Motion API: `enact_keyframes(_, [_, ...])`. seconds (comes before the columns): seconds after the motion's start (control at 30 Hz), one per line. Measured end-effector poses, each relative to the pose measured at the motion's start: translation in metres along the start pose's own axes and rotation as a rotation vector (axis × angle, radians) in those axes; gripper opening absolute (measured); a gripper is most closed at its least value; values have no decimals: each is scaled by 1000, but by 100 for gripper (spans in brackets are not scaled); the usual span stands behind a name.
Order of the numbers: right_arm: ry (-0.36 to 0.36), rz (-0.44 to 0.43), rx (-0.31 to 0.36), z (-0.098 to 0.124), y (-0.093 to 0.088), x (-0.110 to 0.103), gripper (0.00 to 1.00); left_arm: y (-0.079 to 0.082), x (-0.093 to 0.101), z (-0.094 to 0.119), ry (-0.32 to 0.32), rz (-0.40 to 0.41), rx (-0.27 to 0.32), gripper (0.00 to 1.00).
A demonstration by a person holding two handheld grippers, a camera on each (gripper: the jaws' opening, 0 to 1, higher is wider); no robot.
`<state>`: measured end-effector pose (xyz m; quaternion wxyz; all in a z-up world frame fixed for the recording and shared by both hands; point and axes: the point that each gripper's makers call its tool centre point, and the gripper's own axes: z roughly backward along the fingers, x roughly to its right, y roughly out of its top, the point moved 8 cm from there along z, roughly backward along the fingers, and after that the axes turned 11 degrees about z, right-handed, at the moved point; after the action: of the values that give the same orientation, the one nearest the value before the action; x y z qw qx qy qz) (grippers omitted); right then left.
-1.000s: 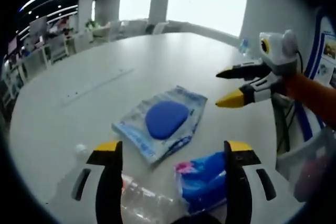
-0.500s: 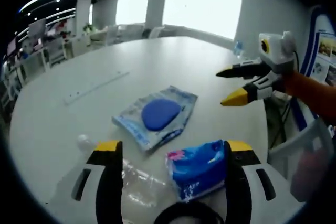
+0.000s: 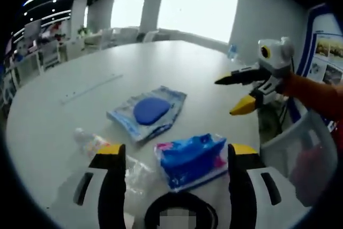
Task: Arrange the tabletop items into an orderly group along one side of the table until the central work area is clear of visible clutter.
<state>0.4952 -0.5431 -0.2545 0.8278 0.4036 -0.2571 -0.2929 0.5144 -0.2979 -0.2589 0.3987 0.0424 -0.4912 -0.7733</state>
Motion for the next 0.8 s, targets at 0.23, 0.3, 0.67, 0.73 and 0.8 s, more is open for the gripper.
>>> enact_keyframes(0.23, [29, 6, 0, 10, -5, -16, 71, -7, 7, 15, -53, -14, 14, 75])
enact_keyframes(0.3, [35, 8, 1, 14, -6, -21, 70, -10, 7, 18, -60, -13, 13, 75])
enact_keyframes(0.67, [78, 21, -9, 24, -13, -51, 70, -31, 14, 31, -110, -8, 9, 73])
enact_keyframes(0.73, [86, 16, -9, 24, -14, -55, 70, -36, 15, 30, -115, 0, 4, 72])
enact_keyframes(0.8, [94, 15, -17, 24, -16, -59, 70, -41, 15, 30, -116, 10, -5, 72])
